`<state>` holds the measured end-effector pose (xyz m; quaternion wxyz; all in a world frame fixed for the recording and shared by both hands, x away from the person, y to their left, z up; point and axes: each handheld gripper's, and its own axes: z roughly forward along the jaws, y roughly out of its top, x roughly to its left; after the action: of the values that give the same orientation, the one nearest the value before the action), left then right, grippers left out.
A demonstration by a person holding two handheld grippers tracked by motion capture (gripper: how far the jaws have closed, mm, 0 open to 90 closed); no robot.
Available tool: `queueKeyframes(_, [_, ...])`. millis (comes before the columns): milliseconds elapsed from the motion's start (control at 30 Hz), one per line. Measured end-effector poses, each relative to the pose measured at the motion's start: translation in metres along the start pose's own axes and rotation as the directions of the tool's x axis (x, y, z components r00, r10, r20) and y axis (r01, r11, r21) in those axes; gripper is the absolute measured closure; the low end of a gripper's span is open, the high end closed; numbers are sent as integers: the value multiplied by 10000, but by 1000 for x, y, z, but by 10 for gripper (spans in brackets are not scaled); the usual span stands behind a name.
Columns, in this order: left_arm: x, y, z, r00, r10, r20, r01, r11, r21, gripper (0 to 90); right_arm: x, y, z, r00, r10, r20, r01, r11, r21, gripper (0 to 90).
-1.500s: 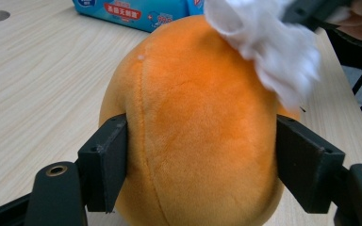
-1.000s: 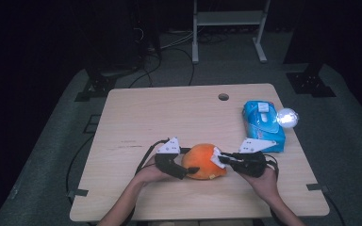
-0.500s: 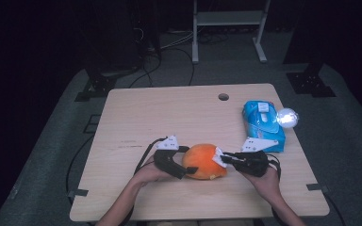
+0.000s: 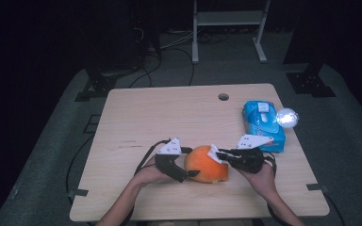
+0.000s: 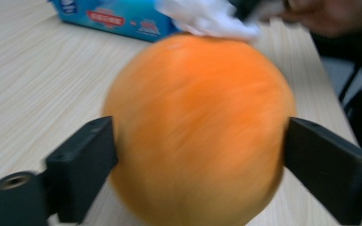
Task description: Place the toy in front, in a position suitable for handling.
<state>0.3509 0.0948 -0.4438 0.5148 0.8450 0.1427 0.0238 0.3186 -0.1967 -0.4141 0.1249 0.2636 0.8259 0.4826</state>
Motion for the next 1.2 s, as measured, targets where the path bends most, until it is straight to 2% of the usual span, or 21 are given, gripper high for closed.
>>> queueKeyframes(100, [3,-4,7,9968,-673,426,672,9977,46,82,-6,-6,-7,9998,174,37,-174,9998,49,817])
queueKeyframes(133, [2,-4,9,9973,-538,492,535,9985,76,105,-6,-7,-8,9997,216,62,-217,9997,73,817])
queueKeyframes(200, [-1,-1,7,9990,-329,287,324,9993,167,170,-5,-6,-9,9998,179,112,-181,9997,138,817])
queueKeyframes(267, [-3,2,4,9996,-230,132,228,9996,179,238,0,-2,-10,9999,-59,155,59,10000,13,818])
queueKeyframes(333, [-9,8,5,9999,-135,-7,135,9996,251,254,9,6,-10,9995,-319,-43,318,9993,-198,818])
queueKeyframes(367, [-12,10,6,10000,33,-85,-30,9995,323,255,17,12,-8,9978,-654,-105,652,9976,-227,818])
queueKeyframes(433, [-18,16,8,9994,245,-257,-234,9988,431,261,31,20,-1,9924,-1221,-164,1217,9923,-235,819])
queueKeyframes(500, [-24,20,10,9975,615,-339,-596,9966,561,267,43,25,6,9871,-1563,-349,1559,9877,-133,820])
queueKeyframes(567, [-27,22,12,9945,947,-457,-913,9932,728,270,48,29,12,9823,-1836,-374,1837,9830,-25,820])
queueKeyframes(600, [-26,22,11,9943,946,-501,-908,9932,735,271,49,30,14,9807,-1933,-291,1936,9811,60,820])
queueKeyframes(667, [-24,19,11,9953,840,-480,-809,9947,628,276,44,31,14,9835,-1789,-266,1789,9839,-15,820])
queueKeyframes(733, [-23,18,11,9954,842,-468,-812,9948,623,277,37,29,10,9870,-1604,-47,1604,9870,-76,820])
queueKeyframes(833, [-23,16,10,9959,758,-485,-726,9953,645,275,24,23,3,9941,-1086,78,1087,9939,-193,820])
queueKeyframes(967, [-22,15,10,9956,819,-455,-788,9947,655,274,15,14,-5,9964,-810,256,815,9965,-183,820])
queueKeyframes(1100, [-23,18,11,9946,894,-533,-856,9939,699,274,25,13,-11,9933,-1026,527,1028,9947,-12,819])
queueKeyframes(1200, [-28,22,13,9924,1058,-628,-1012,9923,717,274,37,18,-7,9903,-1357,315,1357,9907,14,819])
